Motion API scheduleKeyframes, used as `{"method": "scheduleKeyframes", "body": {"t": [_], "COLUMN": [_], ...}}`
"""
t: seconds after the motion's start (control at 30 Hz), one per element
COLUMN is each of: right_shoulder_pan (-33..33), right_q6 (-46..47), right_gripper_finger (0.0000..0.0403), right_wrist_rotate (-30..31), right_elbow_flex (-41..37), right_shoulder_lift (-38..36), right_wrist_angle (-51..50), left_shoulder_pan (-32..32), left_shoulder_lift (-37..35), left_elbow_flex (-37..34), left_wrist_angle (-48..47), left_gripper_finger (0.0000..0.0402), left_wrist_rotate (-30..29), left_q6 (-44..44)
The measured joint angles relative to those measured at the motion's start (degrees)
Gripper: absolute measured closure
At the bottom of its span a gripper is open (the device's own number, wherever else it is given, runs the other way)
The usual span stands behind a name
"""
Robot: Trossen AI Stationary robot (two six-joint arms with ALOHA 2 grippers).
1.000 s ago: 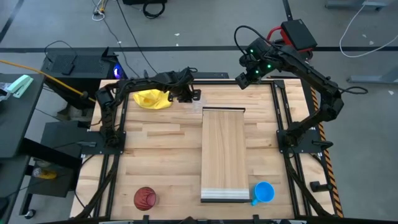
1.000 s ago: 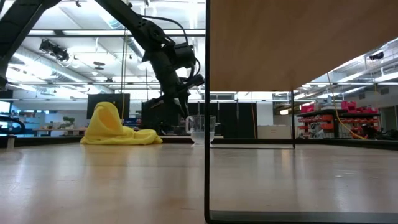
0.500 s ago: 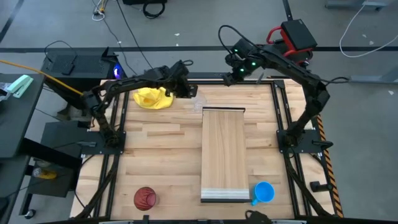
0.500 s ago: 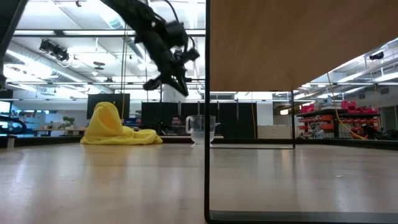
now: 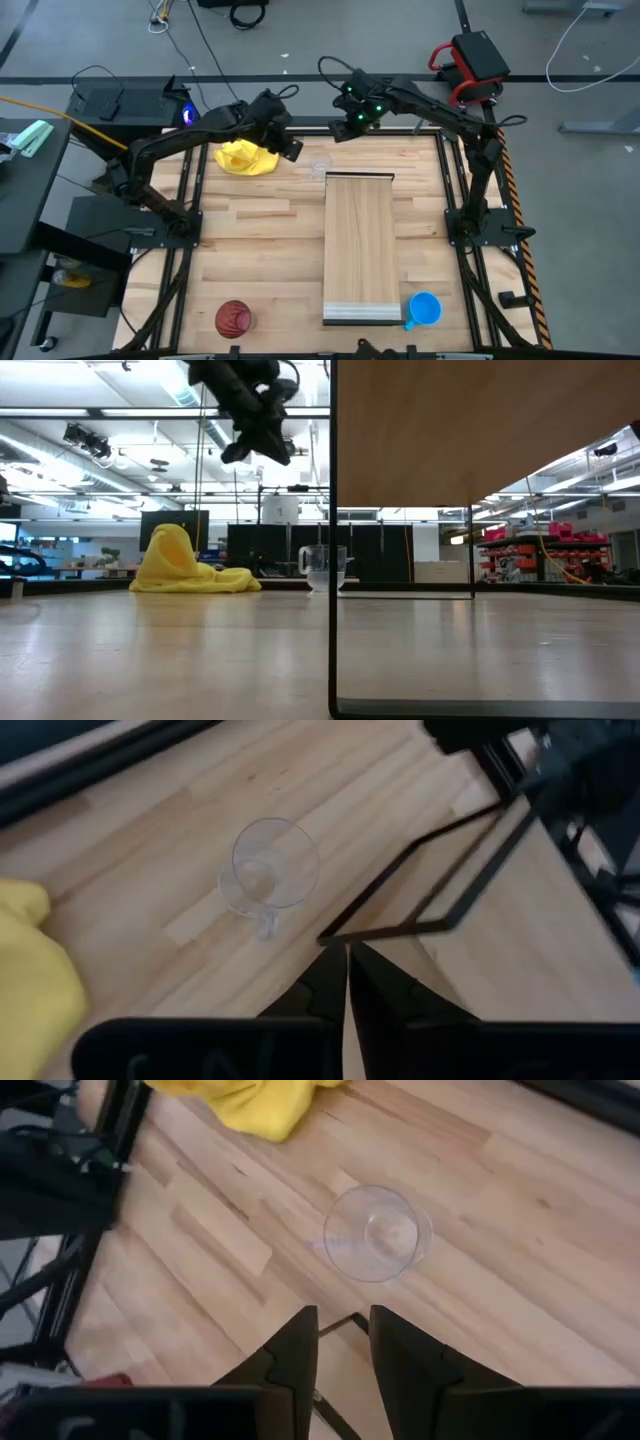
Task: Stack small to large cups/mugs on shelf
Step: Put the transparent mug on the shelf
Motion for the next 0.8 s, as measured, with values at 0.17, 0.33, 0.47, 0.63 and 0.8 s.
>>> {"method": "scheduleKeyframes", "body": {"t": [0.17,0.33,0.47,0.63,0.8], "right_shoulder_pan": [2.89,3.31,2.91,3.04,3.63], "right_q6": [7.42,12.59,14.64,15.87,17.71], "right_gripper_finger": [0.0302,0.0301,0.0299,0.0299,0.0299], "right_wrist_rotate": [10.08,16.42,16.3,15.11,13.56], "right_elbow_flex": [-2.05,-4.4,-7.4,-11.91,-14.8], "right_shoulder_lift": [0.07,0.07,0.07,0.09,0.09], "right_wrist_angle": [-0.13,-0.14,2.58,5.67,11.92], "left_shoulder_pan": [-1.12,-1.91,-1.92,-1.92,-1.92], "left_shoulder_lift": [-1.28,-0.45,0.71,1.78,2.13], "left_elbow_flex": [0.01,0.01,-0.01,-0.05,-0.03], "left_wrist_angle": [-1.01,-0.76,-1.09,-1.31,-0.99], "left_gripper_finger": [0.0383,0.0387,0.0381,0.0373,0.0368], "left_wrist_rotate": [-0.17,-0.49,-0.52,-0.55,-0.48], "left_q6": [7.08,10.9,12.61,13.79,14.35]}}
